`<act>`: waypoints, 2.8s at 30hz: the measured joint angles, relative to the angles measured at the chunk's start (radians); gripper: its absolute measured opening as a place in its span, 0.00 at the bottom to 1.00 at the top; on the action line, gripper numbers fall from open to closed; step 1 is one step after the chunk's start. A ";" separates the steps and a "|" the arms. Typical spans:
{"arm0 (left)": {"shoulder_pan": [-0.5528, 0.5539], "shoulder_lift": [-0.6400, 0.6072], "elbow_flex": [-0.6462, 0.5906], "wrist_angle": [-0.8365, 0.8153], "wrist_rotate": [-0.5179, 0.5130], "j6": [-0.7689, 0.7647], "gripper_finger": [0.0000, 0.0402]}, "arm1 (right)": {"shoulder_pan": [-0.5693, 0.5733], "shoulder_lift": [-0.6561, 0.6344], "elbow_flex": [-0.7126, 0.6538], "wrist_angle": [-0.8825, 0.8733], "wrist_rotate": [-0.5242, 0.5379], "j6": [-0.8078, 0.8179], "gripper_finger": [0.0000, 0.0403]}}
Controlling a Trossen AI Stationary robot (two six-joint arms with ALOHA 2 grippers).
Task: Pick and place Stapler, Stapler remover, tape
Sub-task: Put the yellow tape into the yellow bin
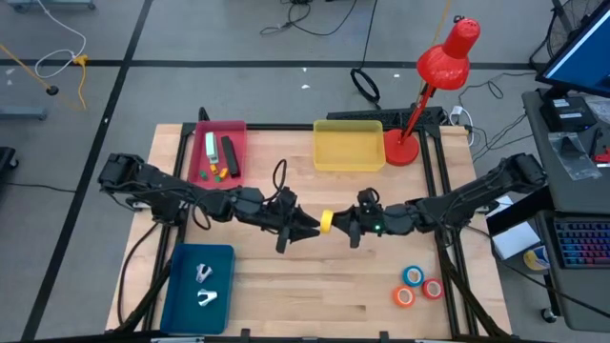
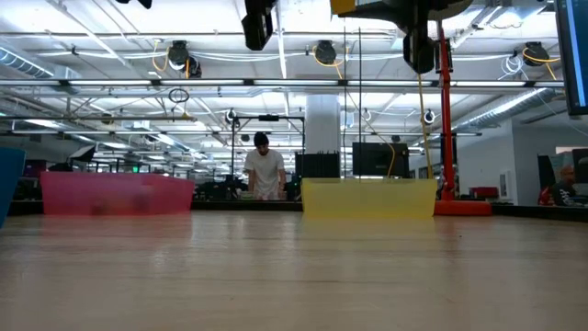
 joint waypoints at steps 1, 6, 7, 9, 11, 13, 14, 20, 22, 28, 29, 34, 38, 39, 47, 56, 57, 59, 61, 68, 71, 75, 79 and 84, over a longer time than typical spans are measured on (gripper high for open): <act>0.000 0.000 0.000 0.000 0.000 0.002 0.39 | -0.004 0.008 0.000 0.006 -0.009 0.006 0.08; 0.000 0.000 -0.002 -0.002 -0.002 0.008 0.39 | -0.016 0.042 0.000 0.039 -0.025 0.030 0.08; 0.000 0.000 -0.002 -0.002 -0.002 0.008 0.39 | -0.019 0.045 0.000 0.050 -0.025 0.029 0.08; 0.000 0.002 -0.002 -0.002 -0.002 0.010 0.39 | -0.026 0.050 0.000 0.066 -0.035 0.029 0.08; 0.004 0.006 -0.002 -0.004 -0.001 0.007 0.39 | -0.037 0.061 0.000 0.081 -0.052 0.036 0.08; 0.011 0.006 -0.002 -0.007 -0.001 0.003 0.38 | -0.042 0.065 0.000 0.081 -0.073 0.037 0.08; 0.013 0.006 -0.002 -0.007 -0.001 0.003 0.36 | -0.043 0.065 0.000 0.087 -0.073 0.037 0.08; 0.031 0.006 -0.001 -0.006 0.026 0.026 0.08 | -0.049 0.063 0.000 0.093 -0.075 0.027 0.08; 0.039 0.006 -0.001 -0.005 0.035 0.029 0.08 | -0.049 0.063 0.000 0.090 -0.074 0.026 0.09; 0.064 0.006 -0.001 -0.036 0.083 0.023 0.08 | -0.050 0.050 0.000 0.023 -0.140 -0.031 0.19; 0.069 0.001 -0.001 -0.057 0.097 0.025 0.08 | -0.050 0.050 0.000 0.004 -0.160 -0.030 0.21; 0.095 -0.023 -0.001 -0.178 0.109 0.046 0.08 | -0.044 0.039 0.000 -0.092 -0.286 -0.019 0.27; 0.119 -0.030 0.000 -0.217 0.117 0.047 0.08 | -0.047 0.037 0.000 -0.107 -0.336 0.005 0.28; 0.127 -0.030 0.000 -0.221 0.114 0.051 0.08 | -0.045 0.037 0.000 -0.103 -0.347 0.004 0.28; 0.225 -0.028 0.213 -0.649 -0.029 0.289 0.08 | -0.018 0.036 0.000 -0.069 -0.360 -0.052 0.23; 0.384 0.042 0.383 -0.749 -0.063 0.509 0.08 | -0.005 0.036 0.000 -0.022 -0.311 -0.128 0.18; 0.398 0.061 0.393 -0.767 -0.054 0.523 0.08 | -0.001 0.033 0.000 -0.022 -0.304 -0.132 0.17; 0.419 0.111 0.426 -0.750 -0.031 0.556 0.08 | 0.006 0.022 0.000 -0.040 -0.305 -0.131 0.16; 0.438 0.161 0.451 -0.783 -0.009 0.588 0.08 | 0.015 0.014 0.000 -0.049 -0.306 -0.127 0.14; 0.503 0.355 0.606 -0.804 0.046 0.670 0.08 | 0.078 -0.043 0.000 -0.116 -0.273 -0.114 0.07; 0.534 0.438 0.675 -0.812 0.059 0.678 0.08 | 0.110 -0.065 0.000 -0.140 -0.224 -0.116 0.05; 0.576 0.526 0.747 -0.856 0.083 0.657 0.08 | 0.146 -0.083 0.000 -0.155 -0.174 -0.114 0.02; 0.608 0.578 0.767 -0.871 0.086 0.623 0.08 | 0.170 -0.090 0.000 -0.155 -0.143 -0.112 0.00; 0.635 0.629 0.768 -0.915 0.111 0.552 0.08 | 0.187 -0.090 0.000 -0.156 -0.099 -0.108 0.01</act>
